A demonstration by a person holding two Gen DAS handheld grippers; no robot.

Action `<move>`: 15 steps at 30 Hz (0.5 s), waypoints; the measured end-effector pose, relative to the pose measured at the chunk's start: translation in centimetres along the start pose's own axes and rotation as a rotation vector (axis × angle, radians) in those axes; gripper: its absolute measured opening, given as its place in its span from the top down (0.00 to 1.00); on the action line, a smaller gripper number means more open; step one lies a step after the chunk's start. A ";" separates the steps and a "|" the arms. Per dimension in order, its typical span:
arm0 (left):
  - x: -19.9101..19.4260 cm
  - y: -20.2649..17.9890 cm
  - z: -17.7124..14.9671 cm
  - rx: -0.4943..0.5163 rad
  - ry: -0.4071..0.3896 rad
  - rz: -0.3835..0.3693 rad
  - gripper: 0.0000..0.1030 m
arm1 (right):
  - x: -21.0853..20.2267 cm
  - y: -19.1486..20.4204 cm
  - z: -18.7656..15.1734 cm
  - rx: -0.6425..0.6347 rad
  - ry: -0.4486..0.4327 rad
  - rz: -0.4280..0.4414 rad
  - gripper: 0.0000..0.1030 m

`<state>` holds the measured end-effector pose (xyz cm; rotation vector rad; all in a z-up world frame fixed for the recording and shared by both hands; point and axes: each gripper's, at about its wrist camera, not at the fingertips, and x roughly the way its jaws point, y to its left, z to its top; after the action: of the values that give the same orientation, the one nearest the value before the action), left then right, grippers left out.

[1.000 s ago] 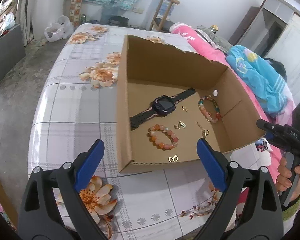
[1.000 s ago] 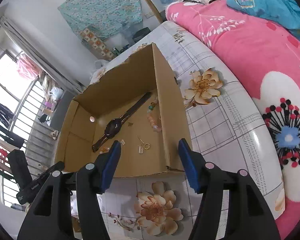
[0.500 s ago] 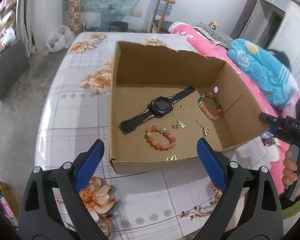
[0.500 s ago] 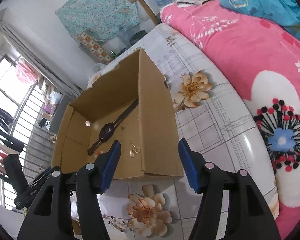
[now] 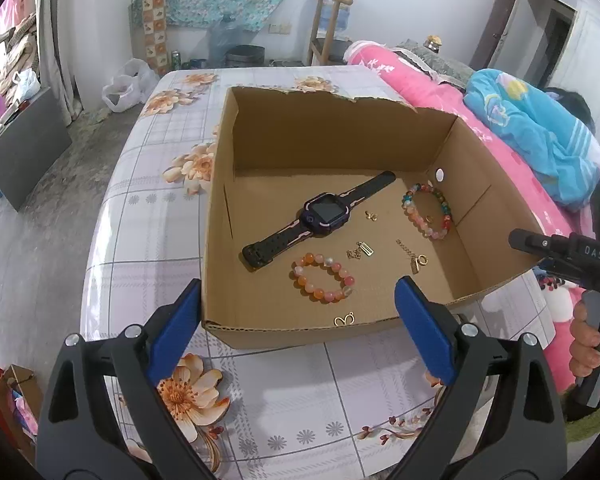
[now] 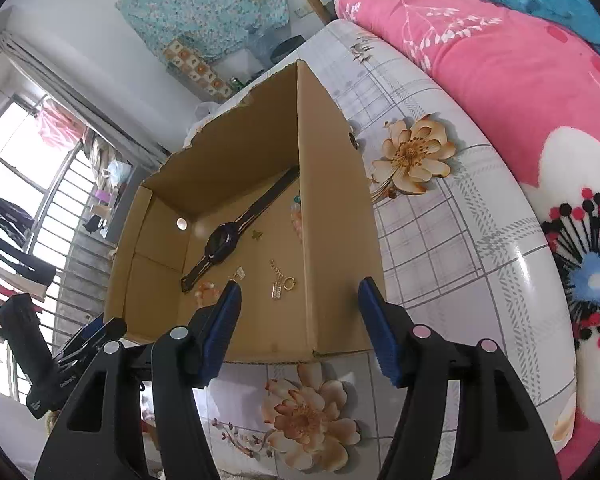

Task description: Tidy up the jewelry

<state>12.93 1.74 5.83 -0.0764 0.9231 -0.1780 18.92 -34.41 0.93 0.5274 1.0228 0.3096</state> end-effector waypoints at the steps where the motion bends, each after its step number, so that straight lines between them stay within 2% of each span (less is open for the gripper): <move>1: -0.1 0.0 0.0 -0.002 0.002 0.001 0.12 | 0.0 0.1 0.1 -0.007 0.004 -0.006 0.41; 9: -0.5 -0.3 -0.5 -0.021 0.003 -0.005 0.12 | 0.4 0.4 0.4 -0.048 0.012 -0.027 0.41; 15: -0.9 -0.5 -0.9 -0.032 0.005 -0.012 0.12 | 0.2 0.1 0.2 -0.028 0.017 -0.019 0.41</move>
<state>11.61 1.42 6.09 -0.1111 0.9312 -0.1752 19.13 -34.27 0.93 0.4904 1.0381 0.3119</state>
